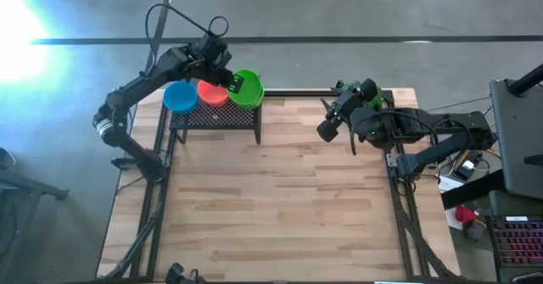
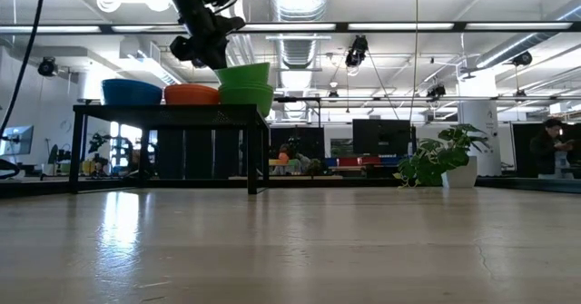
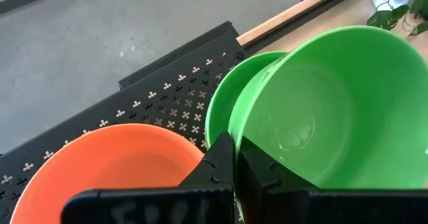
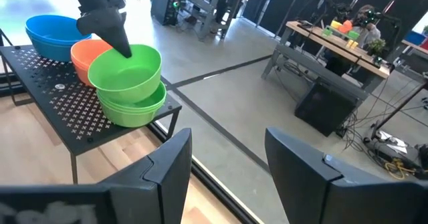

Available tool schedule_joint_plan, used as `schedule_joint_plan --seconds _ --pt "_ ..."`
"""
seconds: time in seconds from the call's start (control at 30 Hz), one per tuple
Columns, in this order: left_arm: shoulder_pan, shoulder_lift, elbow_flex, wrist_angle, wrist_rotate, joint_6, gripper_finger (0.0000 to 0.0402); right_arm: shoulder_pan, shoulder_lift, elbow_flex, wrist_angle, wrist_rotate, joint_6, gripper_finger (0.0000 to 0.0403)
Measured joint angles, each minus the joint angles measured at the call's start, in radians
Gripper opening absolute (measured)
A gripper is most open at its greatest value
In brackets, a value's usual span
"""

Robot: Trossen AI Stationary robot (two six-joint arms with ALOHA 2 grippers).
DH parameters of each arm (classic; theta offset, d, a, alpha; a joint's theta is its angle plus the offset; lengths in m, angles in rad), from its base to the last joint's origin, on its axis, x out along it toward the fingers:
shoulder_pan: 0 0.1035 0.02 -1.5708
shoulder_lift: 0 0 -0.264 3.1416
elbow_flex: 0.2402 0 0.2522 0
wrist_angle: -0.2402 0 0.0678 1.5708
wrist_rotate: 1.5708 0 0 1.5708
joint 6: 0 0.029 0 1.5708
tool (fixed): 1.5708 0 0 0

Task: Pick & Place Mini bowls
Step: Stack the green bowl on top of the green bowl on the shelf

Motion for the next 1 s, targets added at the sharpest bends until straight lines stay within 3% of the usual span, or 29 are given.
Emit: schedule_joint_plan --seconds 0.3,0.67,1.0 --pt "0.0 0.0 -0.002 0.002 0.0 0.0 0.0005 0.0 0.0 0.0 0.0 0.0 0.0 0.0187" --pt "0.0 0.0 -0.002 0.025 -0.001 -0.001 0.0064 0.0 0.0 0.0 0.0 0.0 0.017 0.0187" --pt "0.0 -0.003 0.049 0.055 -0.001 0.056 0.0067 0.0 0.001 0.0 0.0 0.0 0.016 0.0187"
